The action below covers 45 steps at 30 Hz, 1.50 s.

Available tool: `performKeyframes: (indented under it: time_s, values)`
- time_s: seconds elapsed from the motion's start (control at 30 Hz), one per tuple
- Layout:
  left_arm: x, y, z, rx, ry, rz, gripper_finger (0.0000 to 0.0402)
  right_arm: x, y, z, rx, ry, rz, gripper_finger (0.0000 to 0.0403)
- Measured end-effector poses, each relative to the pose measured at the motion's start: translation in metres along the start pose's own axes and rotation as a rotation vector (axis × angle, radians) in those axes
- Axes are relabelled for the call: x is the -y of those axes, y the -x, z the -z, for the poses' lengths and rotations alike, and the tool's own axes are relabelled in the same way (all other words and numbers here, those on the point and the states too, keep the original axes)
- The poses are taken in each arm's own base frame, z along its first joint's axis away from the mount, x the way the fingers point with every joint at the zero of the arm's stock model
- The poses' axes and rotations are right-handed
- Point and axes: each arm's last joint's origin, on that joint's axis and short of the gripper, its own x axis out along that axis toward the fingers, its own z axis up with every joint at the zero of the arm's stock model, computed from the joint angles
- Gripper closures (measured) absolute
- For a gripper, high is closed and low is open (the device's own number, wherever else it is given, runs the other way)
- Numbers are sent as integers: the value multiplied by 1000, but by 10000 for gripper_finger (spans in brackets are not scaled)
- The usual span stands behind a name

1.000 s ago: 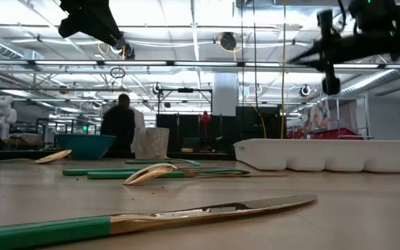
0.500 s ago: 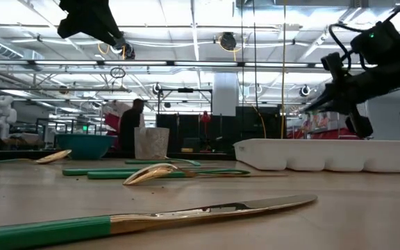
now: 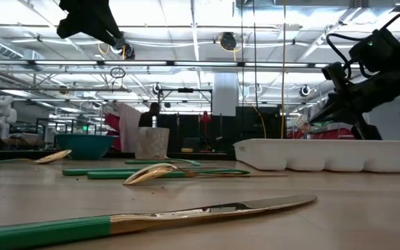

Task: Sort silverware
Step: Put the green fork into the white cutlery tray

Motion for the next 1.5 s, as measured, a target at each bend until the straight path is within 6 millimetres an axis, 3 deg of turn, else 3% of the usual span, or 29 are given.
performKeyframes:
  time_s: [1.07,1.5]
  values:
    - [0,0,0,2,-10,-4,279,19,-23,16,-95,-72,245,401]
    - [0,0,0,2,-9,-4,279,19,-24,15,-91,-97,245,321]
